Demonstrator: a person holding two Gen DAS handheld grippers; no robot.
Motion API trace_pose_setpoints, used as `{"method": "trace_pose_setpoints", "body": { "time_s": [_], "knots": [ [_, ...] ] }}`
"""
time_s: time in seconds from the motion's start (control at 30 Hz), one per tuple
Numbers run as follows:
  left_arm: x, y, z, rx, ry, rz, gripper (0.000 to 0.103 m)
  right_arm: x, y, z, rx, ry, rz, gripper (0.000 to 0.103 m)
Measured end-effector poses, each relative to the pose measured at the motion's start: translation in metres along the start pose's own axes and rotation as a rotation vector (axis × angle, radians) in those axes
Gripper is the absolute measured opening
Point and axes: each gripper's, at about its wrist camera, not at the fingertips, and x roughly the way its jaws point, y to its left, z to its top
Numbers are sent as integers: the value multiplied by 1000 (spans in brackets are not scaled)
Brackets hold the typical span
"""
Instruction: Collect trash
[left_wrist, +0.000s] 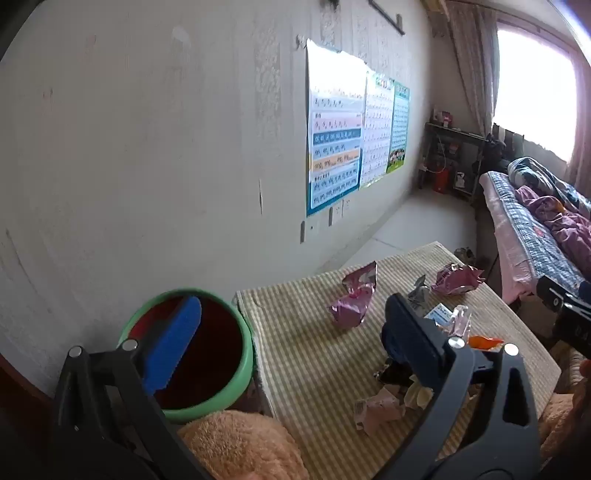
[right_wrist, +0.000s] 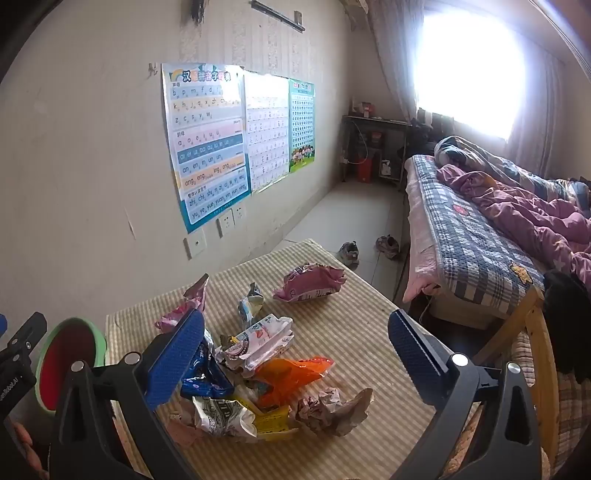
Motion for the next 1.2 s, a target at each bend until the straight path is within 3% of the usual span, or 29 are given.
{"method": "trace_pose_setpoints", "body": {
  "time_s": [0.1, 0.13, 0.57, 1.2],
  "knots": [
    [1, -13, 5, 16, 43, -12, 98, 0, 2, -1, 4, 2, 8, 96],
    [5, -2, 4, -12, 47, -28, 98, 0, 2, -1, 4, 2, 10, 96],
    [-15, 18, 8, -43, -56, 8, 98, -3, 10, 3, -27, 3, 19, 96],
    [-6, 18, 2, -41, -20, 20, 98, 1, 12, 2, -34, 16, 28, 96]
  ]
}}
